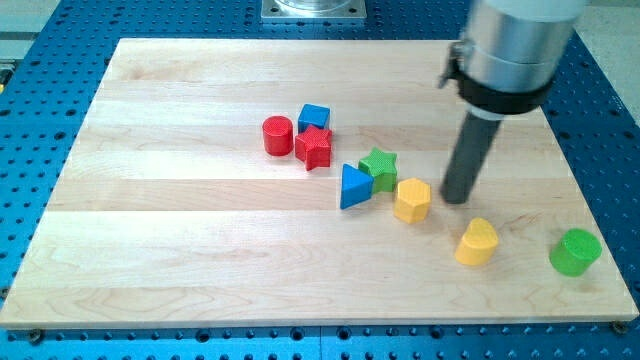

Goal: Push the heart upwards

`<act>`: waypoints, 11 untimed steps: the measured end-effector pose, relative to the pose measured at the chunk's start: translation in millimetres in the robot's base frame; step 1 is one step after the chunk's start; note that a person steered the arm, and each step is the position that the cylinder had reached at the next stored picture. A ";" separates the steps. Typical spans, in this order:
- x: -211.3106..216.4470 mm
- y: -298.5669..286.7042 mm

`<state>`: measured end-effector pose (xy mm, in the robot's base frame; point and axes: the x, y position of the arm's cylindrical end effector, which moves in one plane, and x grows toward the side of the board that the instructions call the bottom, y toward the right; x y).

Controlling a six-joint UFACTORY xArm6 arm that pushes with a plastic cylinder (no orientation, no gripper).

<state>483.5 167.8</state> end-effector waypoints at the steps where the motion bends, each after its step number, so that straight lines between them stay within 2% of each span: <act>1: 20.4 -41.7; 2: 45.7 -79.9; 4: 62.9 -98.1; 5: 108.1 -93.7; 6: 116.4 -91.5; 8: 116.4 -38.3; 11: 83.6 -15.1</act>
